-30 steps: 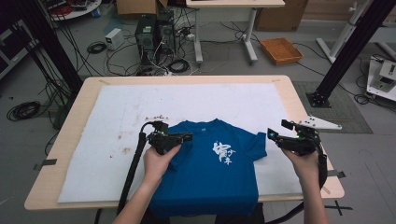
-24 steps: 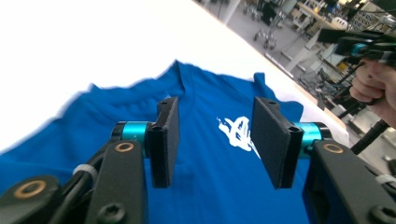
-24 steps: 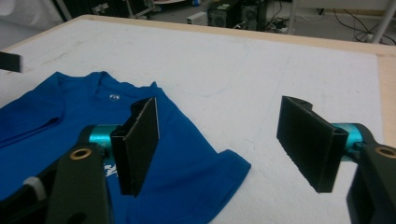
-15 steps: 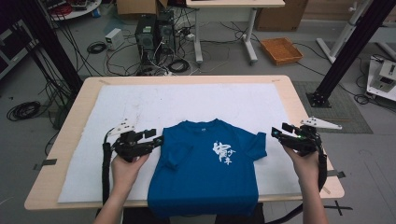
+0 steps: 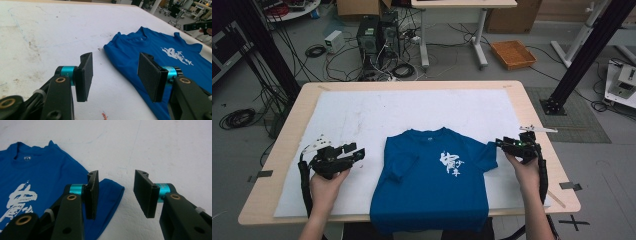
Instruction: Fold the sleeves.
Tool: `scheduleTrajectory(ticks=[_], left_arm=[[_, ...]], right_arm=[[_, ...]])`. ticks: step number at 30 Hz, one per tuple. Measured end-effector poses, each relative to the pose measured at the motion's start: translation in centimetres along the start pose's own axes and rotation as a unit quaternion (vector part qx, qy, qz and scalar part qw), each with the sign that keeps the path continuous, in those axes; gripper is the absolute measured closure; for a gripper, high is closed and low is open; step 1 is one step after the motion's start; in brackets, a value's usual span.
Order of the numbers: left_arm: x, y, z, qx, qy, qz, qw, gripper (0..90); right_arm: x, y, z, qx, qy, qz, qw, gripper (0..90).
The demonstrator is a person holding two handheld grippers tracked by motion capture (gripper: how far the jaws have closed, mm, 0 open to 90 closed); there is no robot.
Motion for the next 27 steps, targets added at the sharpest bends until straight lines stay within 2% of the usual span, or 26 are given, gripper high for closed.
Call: scheduleTrajectory(ticks=[5, 7, 9, 10, 11, 12, 14, 15, 16, 17, 21, 22, 24, 27], left_arm=[[0.1, 0.0, 0.0, 0.001, -0.003, -0.001, 1.0000, 46.3], [0.1, 0.1, -0.1, 0.002, -0.004, -0.003, 1.0000, 46.3], [0.1, 0.1, -0.2, 0.003, -0.009, -0.002, 1.0000, 46.4], [0.1, 0.1, -0.2, 0.002, -0.010, -0.002, 0.9999, 46.4], [0.1, 0.1, -0.2, 0.002, -0.010, -0.002, 0.9999, 46.4], [0.0, 0.1, -0.2, 0.002, -0.012, -0.002, 0.9999, 46.3], [0.0, 0.1, -0.3, 0.002, -0.014, -0.001, 0.9999, 46.3], [0.0, 0.1, -0.3, 0.002, -0.014, -0.001, 0.9999, 46.3], [-0.1, 0.0, -0.3, 0.002, -0.018, -0.001, 0.9998, 46.3], [-0.1, 0.0, -0.3, 0.002, -0.018, -0.001, 0.9998, 46.3], [-0.2, 0.0, -0.4, 0.003, -0.021, 0.002, 0.9998, 46.4], [-0.3, 0.1, -0.5, 0.005, -0.024, 0.000, 0.9997, 46.4], [-0.3, 0.1, -0.5, 0.007, -0.026, -0.001, 0.9996, 46.4], [-0.4, 0.3, -0.6, 0.006, -0.030, -0.002, 0.9995, 46.4]], right_arm=[[-0.8, 0.0, -0.4, 0.006, -0.009, 0.007, 0.9999, 57.0], [-1.1, 0.0, -0.8, -0.002, -0.010, 0.011, 0.9999, 57.6], [-1.5, -0.1, -1.0, -0.013, 0.001, 0.014, 0.9998, 58.7], [-1.7, -0.1, -1.1, -0.021, 0.015, 0.015, 0.9996, 60.2], [-1.7, -0.1, -1.1, -0.021, 0.015, 0.015, 0.9996, 60.2], [-2.0, -0.2, -1.2, -0.030, 0.029, 0.020, 0.9989, 67.0], [-2.2, -0.3, -1.2, -0.024, 0.029, 0.019, 0.9991, 75.6], [-2.2, -0.3, -1.2, -0.024, 0.029, 0.019, 0.9991, 75.6], [-2.0, -0.3, -0.9, -0.014, 0.036, 0.017, 0.9991, 85.7], [-1.9, -0.3, -0.7, -0.009, 0.038, 0.016, 0.9991, 88.7], [-1.2, -0.1, 0.1, 0.004, 0.042, 0.006, 0.9991, 89.4], [-0.4, 0.2, 1.2, 0.021, 0.045, -0.001, 0.9988, 89.5], [0.2, 0.4, 2.4, 0.025, 0.054, -0.006, 0.9982, 89.5], [1.0, 0.7, 5.2, 0.050, 0.059, -0.011, 0.9969, 89.5]])
Point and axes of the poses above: each handheld gripper's, and its own axes: x roughly backward along the jaws, y roughly out of its top, z roughly to its left, the point moved 7 cm from there along -x, roughly forward along the jaws, and after that the axes turned 6 degrees about -x, right-handed, at the moved point
